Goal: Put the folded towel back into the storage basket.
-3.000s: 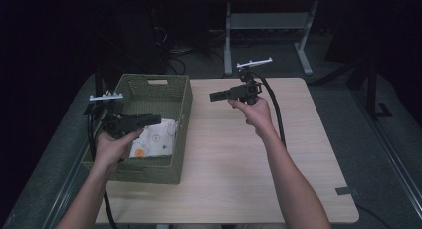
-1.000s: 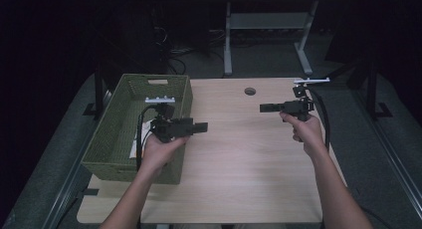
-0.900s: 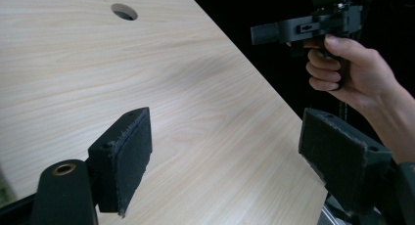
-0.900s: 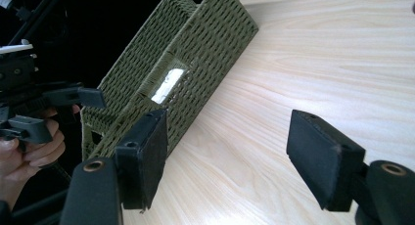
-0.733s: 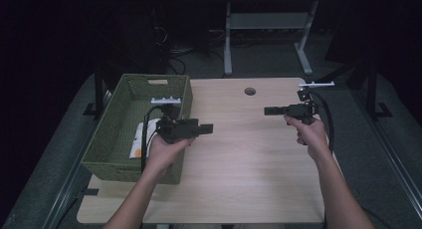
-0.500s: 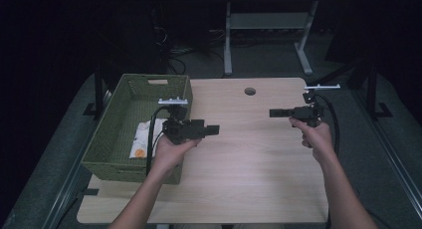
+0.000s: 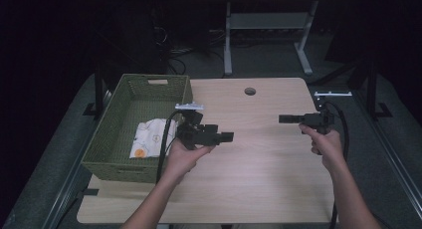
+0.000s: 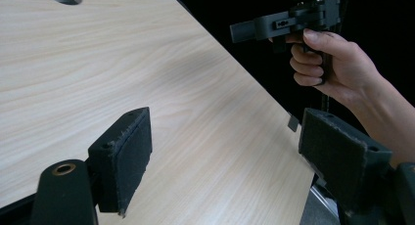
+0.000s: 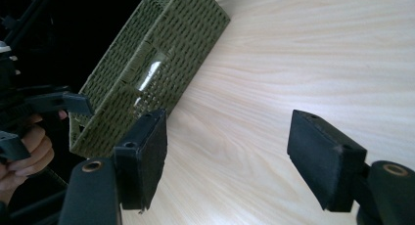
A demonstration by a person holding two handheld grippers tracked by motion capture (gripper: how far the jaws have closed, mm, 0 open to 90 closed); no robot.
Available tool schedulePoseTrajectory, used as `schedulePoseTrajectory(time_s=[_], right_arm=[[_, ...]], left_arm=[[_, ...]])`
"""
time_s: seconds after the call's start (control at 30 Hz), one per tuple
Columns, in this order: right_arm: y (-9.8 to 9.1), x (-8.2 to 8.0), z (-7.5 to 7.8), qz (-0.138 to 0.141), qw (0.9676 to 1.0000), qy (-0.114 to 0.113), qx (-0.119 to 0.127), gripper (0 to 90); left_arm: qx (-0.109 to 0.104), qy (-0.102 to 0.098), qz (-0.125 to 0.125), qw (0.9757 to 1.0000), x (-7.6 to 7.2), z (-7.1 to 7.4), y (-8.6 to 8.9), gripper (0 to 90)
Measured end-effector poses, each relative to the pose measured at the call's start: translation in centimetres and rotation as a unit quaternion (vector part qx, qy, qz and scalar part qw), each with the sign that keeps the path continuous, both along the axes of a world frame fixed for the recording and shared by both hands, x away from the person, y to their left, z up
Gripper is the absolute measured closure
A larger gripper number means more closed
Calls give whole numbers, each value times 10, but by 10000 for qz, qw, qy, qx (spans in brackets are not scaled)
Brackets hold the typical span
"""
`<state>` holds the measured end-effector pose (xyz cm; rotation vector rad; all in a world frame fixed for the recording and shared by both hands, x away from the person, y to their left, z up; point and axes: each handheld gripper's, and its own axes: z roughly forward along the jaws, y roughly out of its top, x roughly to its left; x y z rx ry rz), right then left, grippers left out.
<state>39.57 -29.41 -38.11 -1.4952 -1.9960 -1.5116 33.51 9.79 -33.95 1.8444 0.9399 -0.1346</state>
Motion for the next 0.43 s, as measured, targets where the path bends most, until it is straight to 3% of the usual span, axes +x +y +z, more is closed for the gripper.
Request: schedulePoseTrajectory(time_s=[0.43], right_arm=[[-25, -20, -18, -137, 9999, 76, -74, 291]], left_arm=[[0, 95, -207, 9997, -8, -16, -27, 202]])
